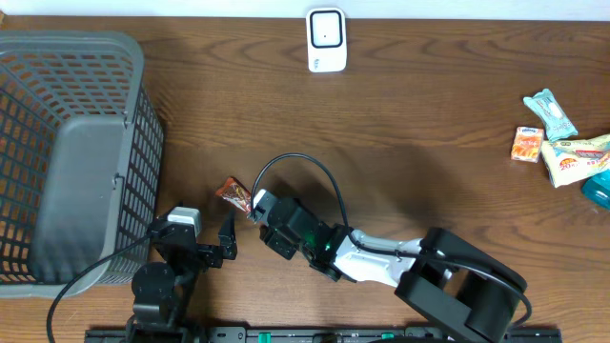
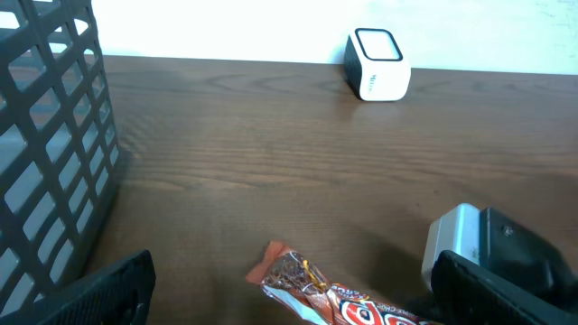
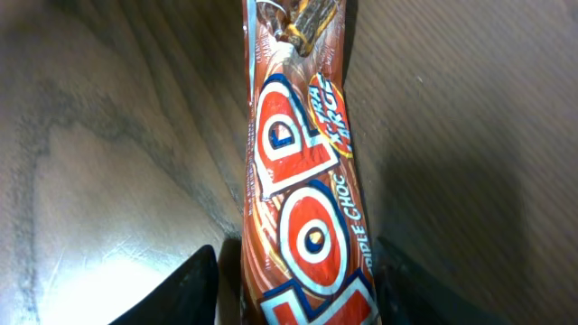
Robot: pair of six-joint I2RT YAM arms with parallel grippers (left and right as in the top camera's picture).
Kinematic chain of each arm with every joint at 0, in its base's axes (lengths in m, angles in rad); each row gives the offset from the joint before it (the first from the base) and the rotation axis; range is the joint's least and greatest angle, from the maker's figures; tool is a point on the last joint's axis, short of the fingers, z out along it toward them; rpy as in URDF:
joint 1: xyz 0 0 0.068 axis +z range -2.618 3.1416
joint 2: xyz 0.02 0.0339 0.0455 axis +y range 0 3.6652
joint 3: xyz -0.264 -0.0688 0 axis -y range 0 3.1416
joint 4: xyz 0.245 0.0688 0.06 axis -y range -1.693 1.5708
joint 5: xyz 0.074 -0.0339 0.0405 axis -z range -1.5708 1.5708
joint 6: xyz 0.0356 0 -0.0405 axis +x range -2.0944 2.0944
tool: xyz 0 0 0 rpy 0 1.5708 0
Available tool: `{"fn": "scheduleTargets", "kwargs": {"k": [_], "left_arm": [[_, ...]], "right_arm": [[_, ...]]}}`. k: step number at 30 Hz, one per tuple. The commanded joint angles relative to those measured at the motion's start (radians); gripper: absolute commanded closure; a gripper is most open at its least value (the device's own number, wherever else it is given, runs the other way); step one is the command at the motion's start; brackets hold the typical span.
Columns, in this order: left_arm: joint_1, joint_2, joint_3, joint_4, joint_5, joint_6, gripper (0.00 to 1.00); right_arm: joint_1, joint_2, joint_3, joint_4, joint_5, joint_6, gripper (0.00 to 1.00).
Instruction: Scan the item barcode
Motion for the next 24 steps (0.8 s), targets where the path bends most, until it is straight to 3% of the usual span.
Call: {"fn": "scheduleTargets", "kwargs": {"k": [1,5,9,10,15,19,20,24], "left_arm": [[-0.005,-0.005,-0.022,-0.01,0.013,-0.002,0.02],[-0.005,-0.005,-0.022,-0.01,0.013,-0.002,0.02],[-0.005,-0.005,-0.022,-0.01,0.013,-0.002,0.02],[-0.005,-0.005,-0.022,-0.01,0.013,-0.002,0.02],[-0.005,-0.005,-0.022,-0.01,0.013,-0.002,0.02],[-0.005,-0.005,-0.022,-0.01,0.013,-0.002,0.02],[-0.005,-0.005,-0.022,-0.01,0.013,-0.002,0.02],[-0.005,-0.005,-0.022,-0.01,0.013,-0.002,0.02]], "right_arm": [[0.01,0.053,0.013,0.0,0.04,-0.065,0.5],[0.01,0.103,0.028,-0.015,0.119,-0.087,0.65],[-0.002,0.095,0.076,-0.117,0.122,-0.058,0.95],[-0.009,0.092,0.092,-0.145,0.121,-0.033,0.99],[-0.09,0.062,0.228,-0.376,-0.122,0.075,0.99],[-0.217,0.053,0.38,-0.668,-0.523,0.109,0.99],[-0.275,0.053,0.406,-0.738,-0.698,0.109,0.99],[-0.396,0.053,0.41,-0.809,-1.044,0.102,0.99]]}}
